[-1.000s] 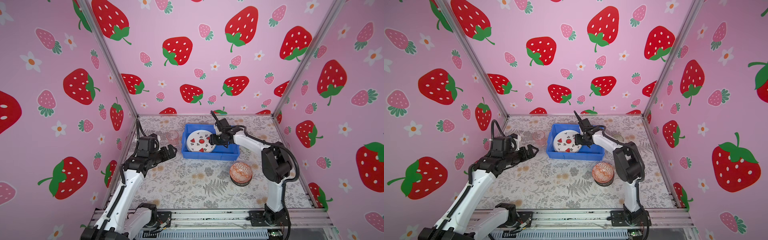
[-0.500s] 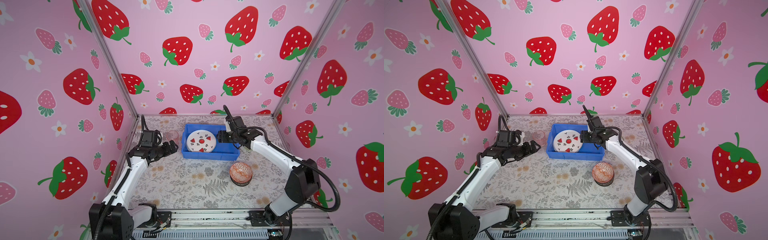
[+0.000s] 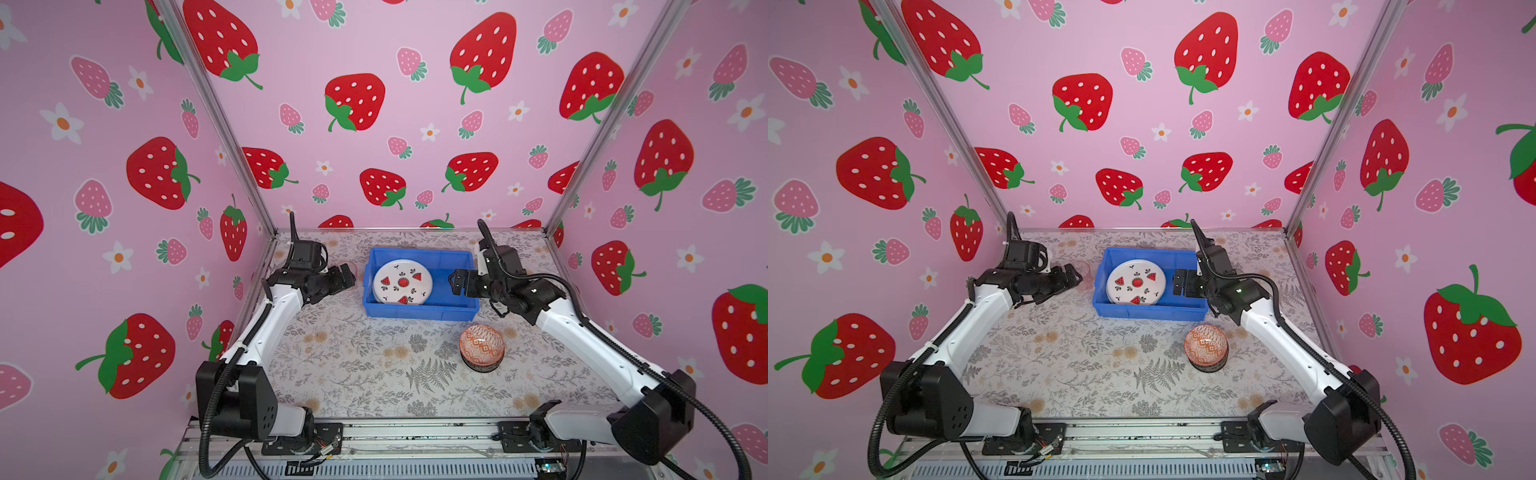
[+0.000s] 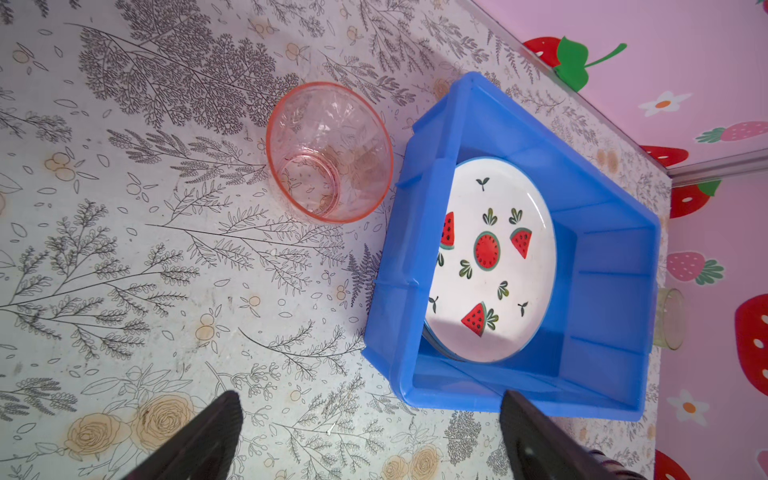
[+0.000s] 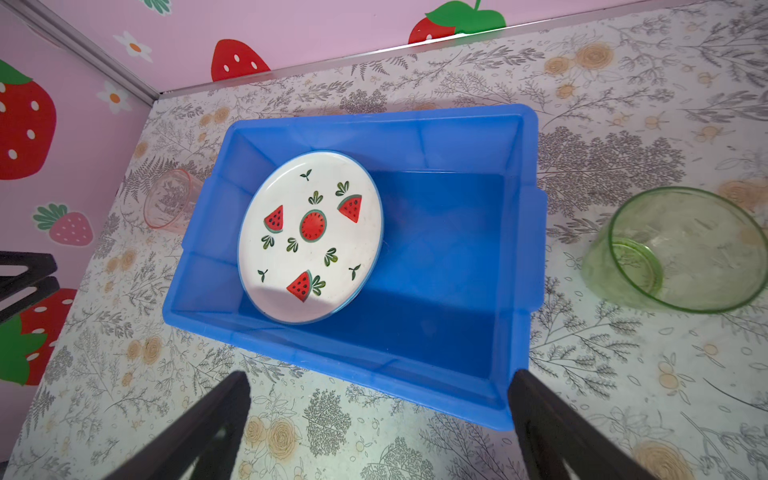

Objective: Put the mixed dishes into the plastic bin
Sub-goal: 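Withdraw the right gripper to the bowl stack while the left moves over the bin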

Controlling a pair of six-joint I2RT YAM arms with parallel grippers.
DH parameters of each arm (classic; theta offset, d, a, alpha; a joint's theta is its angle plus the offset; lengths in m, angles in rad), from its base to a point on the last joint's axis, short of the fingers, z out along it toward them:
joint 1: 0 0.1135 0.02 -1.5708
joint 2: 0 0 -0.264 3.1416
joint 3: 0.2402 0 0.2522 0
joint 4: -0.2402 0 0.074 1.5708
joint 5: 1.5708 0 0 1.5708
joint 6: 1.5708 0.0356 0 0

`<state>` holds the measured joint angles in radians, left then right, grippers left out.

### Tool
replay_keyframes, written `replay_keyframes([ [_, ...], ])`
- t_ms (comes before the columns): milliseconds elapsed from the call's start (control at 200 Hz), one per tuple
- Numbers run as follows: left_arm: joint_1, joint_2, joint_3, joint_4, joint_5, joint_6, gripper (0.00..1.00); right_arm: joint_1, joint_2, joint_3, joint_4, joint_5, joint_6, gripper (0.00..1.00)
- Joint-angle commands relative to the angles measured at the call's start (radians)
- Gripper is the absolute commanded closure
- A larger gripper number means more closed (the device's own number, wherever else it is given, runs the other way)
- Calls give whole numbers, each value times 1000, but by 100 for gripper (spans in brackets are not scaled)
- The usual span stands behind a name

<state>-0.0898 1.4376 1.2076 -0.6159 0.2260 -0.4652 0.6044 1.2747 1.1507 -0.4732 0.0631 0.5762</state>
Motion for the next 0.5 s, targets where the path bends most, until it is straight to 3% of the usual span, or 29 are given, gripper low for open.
replay_keyframes([
  [0,4,42,66,-49,-68,-6,1,-30,-53,-34,-23,21,22,1],
  [265,4,115,126,-70,-186,-48,1,-64,-164,-121,-25,41,34,1],
  [495,2,166,179,-77,-206,-58,1,-90,-197,-153,-66,10,5,1],
])
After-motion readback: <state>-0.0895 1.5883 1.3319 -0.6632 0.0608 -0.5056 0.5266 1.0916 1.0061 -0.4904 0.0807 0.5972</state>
